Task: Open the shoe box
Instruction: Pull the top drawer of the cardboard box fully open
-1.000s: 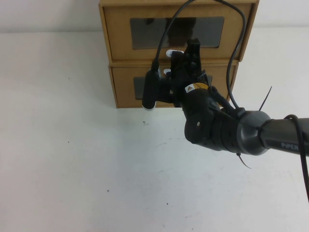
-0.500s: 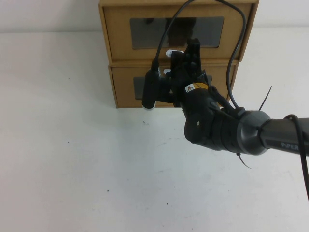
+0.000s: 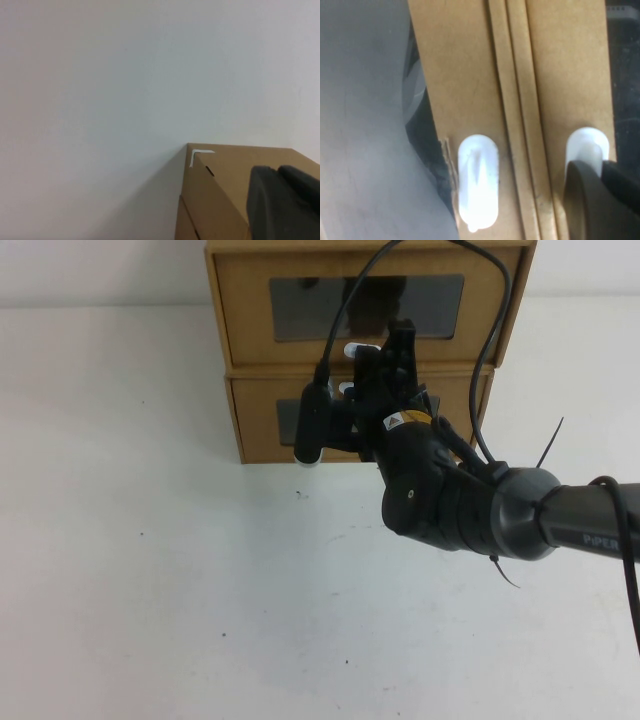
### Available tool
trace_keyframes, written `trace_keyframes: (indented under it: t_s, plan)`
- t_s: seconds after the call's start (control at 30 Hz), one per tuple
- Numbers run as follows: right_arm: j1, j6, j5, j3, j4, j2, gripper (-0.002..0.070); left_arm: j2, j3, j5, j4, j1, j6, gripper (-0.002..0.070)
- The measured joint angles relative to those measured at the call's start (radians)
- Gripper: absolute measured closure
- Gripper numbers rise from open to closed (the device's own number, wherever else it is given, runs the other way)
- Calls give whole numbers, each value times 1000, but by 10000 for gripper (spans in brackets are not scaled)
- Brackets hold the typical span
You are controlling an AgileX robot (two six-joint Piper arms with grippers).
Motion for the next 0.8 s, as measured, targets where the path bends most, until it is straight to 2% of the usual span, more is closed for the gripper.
trace_keyframes:
  t_s: [0.17, 0.33, 0.57, 0.8]
  plan:
    - [0, -2, 2, 0, 2, 0, 673, 215, -118, -2, -1, 0, 34, 679]
    - [0, -2, 2, 0, 3, 0, 673, 475, -311, 130, -36, -2, 117, 679]
    - [0, 2, 4, 0, 5, 0, 673, 861, -696, 380, -242, -113, 521, 679]
    - [0, 2, 8, -4, 20, 0, 673, 1240, -1114, 499, -310, -203, 599, 679]
